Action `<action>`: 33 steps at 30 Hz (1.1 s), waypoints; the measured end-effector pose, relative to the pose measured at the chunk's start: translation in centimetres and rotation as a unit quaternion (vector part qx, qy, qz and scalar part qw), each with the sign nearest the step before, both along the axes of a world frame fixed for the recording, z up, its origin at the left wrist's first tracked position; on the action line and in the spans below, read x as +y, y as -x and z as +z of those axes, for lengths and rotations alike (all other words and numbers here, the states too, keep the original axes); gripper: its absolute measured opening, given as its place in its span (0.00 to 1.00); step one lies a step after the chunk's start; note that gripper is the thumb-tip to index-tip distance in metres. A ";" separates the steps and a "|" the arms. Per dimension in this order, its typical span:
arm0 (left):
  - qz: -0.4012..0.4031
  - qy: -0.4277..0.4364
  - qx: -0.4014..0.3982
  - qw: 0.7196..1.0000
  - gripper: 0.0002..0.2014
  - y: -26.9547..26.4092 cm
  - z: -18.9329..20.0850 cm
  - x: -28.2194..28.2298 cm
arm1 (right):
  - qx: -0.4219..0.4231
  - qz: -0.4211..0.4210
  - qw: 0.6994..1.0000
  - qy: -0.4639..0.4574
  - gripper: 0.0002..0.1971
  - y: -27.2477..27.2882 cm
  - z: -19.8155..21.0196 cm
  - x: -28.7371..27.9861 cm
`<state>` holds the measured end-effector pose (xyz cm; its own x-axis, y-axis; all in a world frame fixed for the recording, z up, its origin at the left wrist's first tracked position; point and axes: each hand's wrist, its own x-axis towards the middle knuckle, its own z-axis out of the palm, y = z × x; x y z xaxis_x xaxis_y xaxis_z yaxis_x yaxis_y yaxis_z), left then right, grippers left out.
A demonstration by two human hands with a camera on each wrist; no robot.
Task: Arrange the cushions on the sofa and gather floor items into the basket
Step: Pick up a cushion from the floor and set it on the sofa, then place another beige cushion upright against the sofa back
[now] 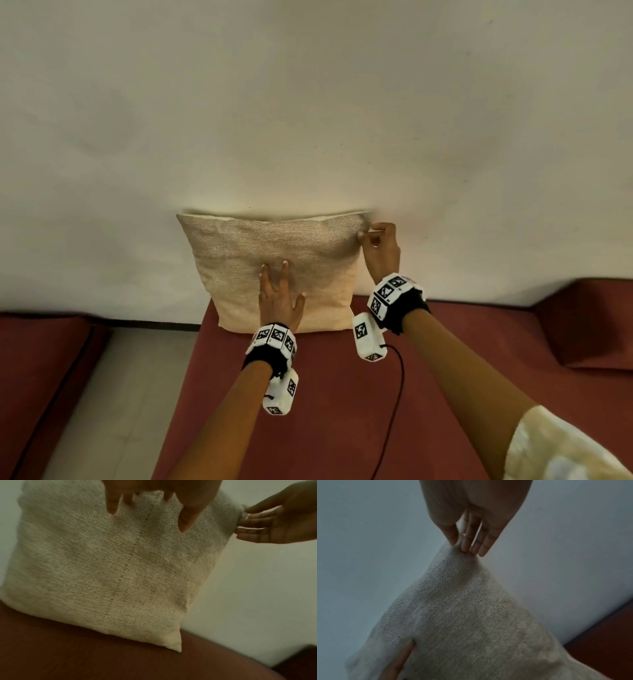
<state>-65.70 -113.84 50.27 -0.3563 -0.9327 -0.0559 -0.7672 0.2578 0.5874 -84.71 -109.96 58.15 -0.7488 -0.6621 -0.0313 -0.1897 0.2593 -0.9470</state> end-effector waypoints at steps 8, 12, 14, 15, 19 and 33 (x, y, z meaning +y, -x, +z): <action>-0.090 -0.050 -0.111 0.989 0.26 -0.5 2.1 2.6 | 0.017 0.149 0.978 -0.143 0.09 0.0 1.8 7.4; -0.221 -0.126 -0.232 0.939 0.17 -1.7 0.0 10.8 | 0.041 0.210 0.925 -0.315 0.12 -3.2 -2.3 21.4; -0.300 -0.160 -0.279 0.898 0.17 -1.6 -1.2 17.3 | 0.009 0.218 0.892 -0.396 0.15 -5.0 -4.8 30.1; -0.339 -0.172 -0.297 0.876 0.16 -1.6 -1.6 20.6 | -0.011 0.217 0.876 -0.430 0.16 -5.8 -5.9 34.2; -0.464 -0.200 -0.342 0.792 0.16 -0.3 -2.8 34.9 | -0.096 0.137 0.841 -0.514 0.17 -7.9 -7.8 51.4; -0.628 -0.173 -0.447 0.613 0.16 11.2 -2.6 76.8 | -0.259 -0.141 0.822 -0.487 0.12 -10.5 -8.3 93.9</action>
<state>-76.89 -37.05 47.69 -0.4634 0.1682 -0.8701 -0.1472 0.9536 0.2627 -74.25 -16.07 49.89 -0.5875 0.0627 -0.8068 0.3708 0.9070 -0.1995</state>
